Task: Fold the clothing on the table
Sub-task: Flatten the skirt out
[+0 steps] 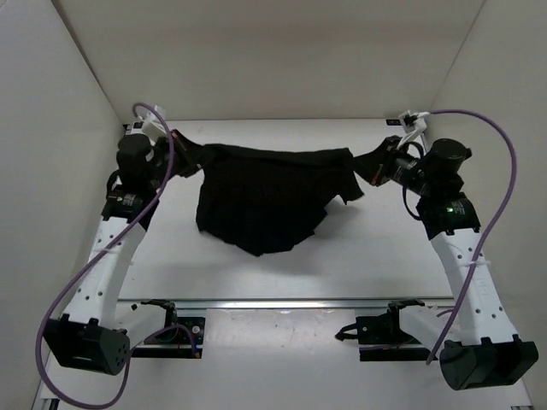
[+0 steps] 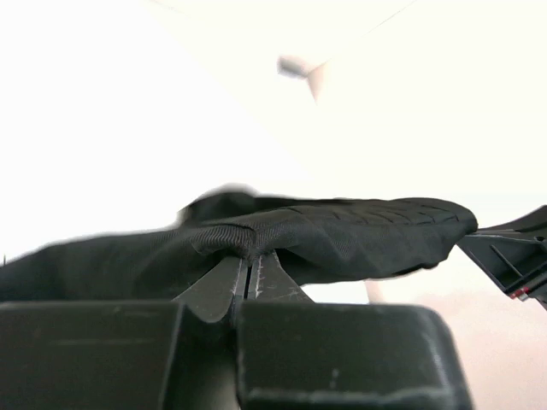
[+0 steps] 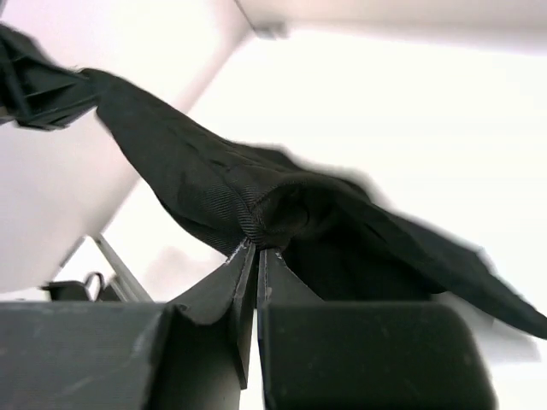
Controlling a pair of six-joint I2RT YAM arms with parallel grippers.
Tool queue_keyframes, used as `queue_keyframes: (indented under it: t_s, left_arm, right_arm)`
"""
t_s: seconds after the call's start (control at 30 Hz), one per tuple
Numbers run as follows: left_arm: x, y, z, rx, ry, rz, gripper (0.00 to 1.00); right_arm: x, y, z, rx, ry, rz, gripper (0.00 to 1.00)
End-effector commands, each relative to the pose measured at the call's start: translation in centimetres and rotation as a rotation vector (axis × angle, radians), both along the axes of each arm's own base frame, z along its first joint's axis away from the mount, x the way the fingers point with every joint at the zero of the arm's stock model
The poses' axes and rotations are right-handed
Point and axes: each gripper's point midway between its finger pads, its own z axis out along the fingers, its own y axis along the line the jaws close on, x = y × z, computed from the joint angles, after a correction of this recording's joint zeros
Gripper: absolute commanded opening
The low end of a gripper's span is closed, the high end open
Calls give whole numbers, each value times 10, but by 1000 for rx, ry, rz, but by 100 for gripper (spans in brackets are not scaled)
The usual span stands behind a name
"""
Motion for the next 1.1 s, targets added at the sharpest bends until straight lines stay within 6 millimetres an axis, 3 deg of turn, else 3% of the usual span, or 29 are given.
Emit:
queue_keyframes:
  t_s: [0.0, 0.07, 0.1, 0.13, 0.17, 0.2, 0.23, 0.3, 0.37, 0.4, 0.43, 0.47, 0.5, 0.53, 0.57, 0.63, 0.7, 0.73, 0.8, 0.83, 0.9, 0.93, 0.97, 1.0, 1.03, 1.07]
  left_arm:
    - [-19, 9, 54, 3, -99, -17, 0]
    - [-16, 11, 79, -3, -141, -22, 0]
    - [-13, 10, 81, 1, -142, -31, 0]
    - [-4, 12, 90, 2, -158, -27, 0]
    - [8, 6, 88, 2, -144, -58, 0]
    - [16, 7, 87, 3, -140, -58, 0]
    - [31, 3, 90, -5, -136, -83, 0]
    - [58, 0, 94, 4, -132, -110, 0]
    - [95, 1, 113, 25, -146, -115, 0]
    - [101, -2, 120, 27, -150, -128, 0]
    - [117, 0, 134, 26, -164, -125, 0]
    - [122, 2, 152, 1, -204, -128, 0]
    - [126, 11, 151, -18, -202, -113, 0]
    - [125, 17, 164, -40, -244, -106, 0]
    - [122, 18, 166, -47, -245, -112, 0]
    - [118, 17, 155, -20, -227, -125, 0]
    - [107, 13, 124, 16, -172, -129, 0]
    - [104, 11, 112, 34, -165, -130, 0]
    - [82, 6, 56, 58, -80, -126, 0]
    - [74, 4, 37, 58, -50, -127, 0]
    - [38, 4, -43, 39, 79, -122, 0]
    - [19, 5, -97, 39, 198, -119, 0]
    - [3, 1, -110, 45, 207, -129, 0]
    - [-22, -1, -146, 35, 279, -142, 5]
    - [-52, -8, -178, 17, 354, -185, 32]
    - [-67, -18, -189, -7, 379, -220, 46]
  right_arm:
    - [-22, 6, 62, 27, -129, 76, 0]
    - [-20, 10, 86, 25, -169, 80, 0]
    - [-10, 11, 83, 16, -150, 79, 0]
    - [-6, 13, 93, 14, -171, 81, 0]
    - [5, 18, 95, 10, -171, 92, 1]
    - [23, 20, 85, 7, -137, 98, 0]
    - [27, 22, 99, 17, -167, 103, 0]
    - [59, 24, 97, 23, -141, 104, 1]
    - [82, 23, 122, 17, -193, 82, 0]
    - [95, 24, 116, 16, -162, 79, 0]
    - [91, 26, 140, 18, -209, 79, 0]
    - [93, 28, 155, 21, -249, 85, 0]
    - [98, 27, 158, 20, -253, 67, 0]
    - [98, 28, 167, 18, -278, 63, 0]
    - [97, 25, 174, 10, -300, 51, 0]
    - [101, 20, 163, -8, -273, 35, 0]
    - [108, 9, 134, -15, -211, 18, 0]
    - [108, 9, 106, -16, -146, 25, 0]
    - [107, 6, 34, -24, 2, 25, 0]
    - [100, 2, 28, -25, 9, 8, 0]
    - [84, 2, -52, -41, 185, 0, 0]
    - [74, 5, -57, -27, 206, 1, 1]
    - [57, 2, -95, -23, 302, -5, 0]
    - [40, 0, -133, -8, 415, -17, 0]
    - [27, -1, -149, 13, 470, -29, 0]
    - [6, -2, -184, 11, 562, -38, 11]
